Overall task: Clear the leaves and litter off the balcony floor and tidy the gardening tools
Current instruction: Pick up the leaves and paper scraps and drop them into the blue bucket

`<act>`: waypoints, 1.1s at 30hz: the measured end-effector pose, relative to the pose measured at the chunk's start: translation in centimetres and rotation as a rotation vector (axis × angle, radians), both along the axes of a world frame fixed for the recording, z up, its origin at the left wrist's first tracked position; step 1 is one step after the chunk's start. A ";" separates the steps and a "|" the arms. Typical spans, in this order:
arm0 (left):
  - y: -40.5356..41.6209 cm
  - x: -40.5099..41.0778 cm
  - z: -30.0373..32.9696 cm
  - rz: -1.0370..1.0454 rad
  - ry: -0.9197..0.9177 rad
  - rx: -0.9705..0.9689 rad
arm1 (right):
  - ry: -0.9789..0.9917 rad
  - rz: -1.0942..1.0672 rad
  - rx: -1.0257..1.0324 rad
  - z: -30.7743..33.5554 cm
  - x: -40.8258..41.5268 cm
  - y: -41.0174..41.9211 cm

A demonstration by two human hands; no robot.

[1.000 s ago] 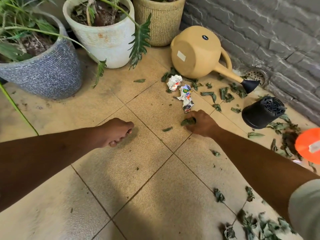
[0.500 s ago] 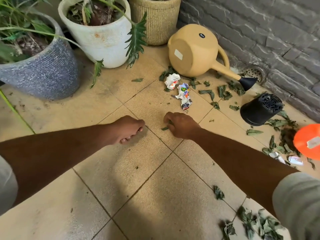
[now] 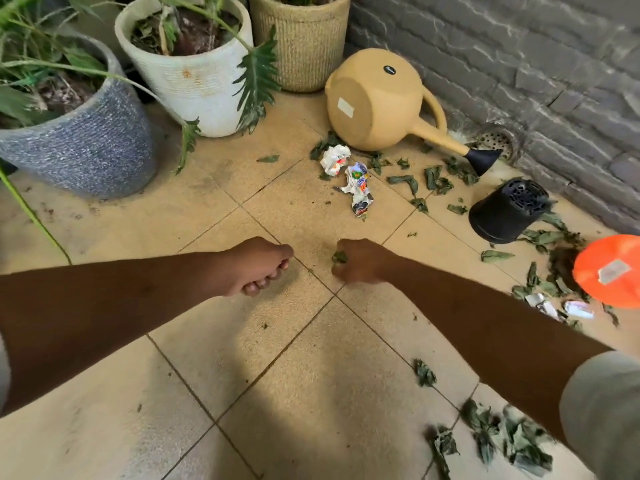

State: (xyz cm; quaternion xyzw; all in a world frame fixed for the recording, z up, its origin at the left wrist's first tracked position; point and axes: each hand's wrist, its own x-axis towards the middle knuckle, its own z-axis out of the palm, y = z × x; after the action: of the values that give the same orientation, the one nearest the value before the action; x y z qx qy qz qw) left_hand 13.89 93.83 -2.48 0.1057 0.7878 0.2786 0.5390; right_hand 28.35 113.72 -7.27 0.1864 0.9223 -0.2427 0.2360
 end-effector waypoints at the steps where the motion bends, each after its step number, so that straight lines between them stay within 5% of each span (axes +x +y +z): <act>1: 0.8 0.6 0.1 0.007 0.001 0.009 | 0.029 -0.090 -0.084 0.9 0.2 0.4; 8: 6.6 4.6 -0.2 0.096 -0.094 0.073 | 0.234 -0.657 -0.736 6.3 4.0 2.6; 17: 8.7 14.0 -1.4 0.308 -0.560 0.229 | 0.010 -0.644 -0.445 8.7 8.2 0.3; 21: 8.9 14.5 -1.2 0.367 -0.600 0.284 | 0.003 -0.623 -0.354 9.2 8.5 -0.6; 33: 6.6 13.6 -2.0 0.570 -0.549 0.278 | 0.068 -0.796 -0.550 9.6 7.3 -3.1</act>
State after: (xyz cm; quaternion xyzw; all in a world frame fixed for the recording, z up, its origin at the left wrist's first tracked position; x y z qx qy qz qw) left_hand 27.50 100.47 -4.50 -0.1229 0.5674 0.5383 0.6109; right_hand 35.69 110.60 2.38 0.4474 0.6883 -0.5548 0.1350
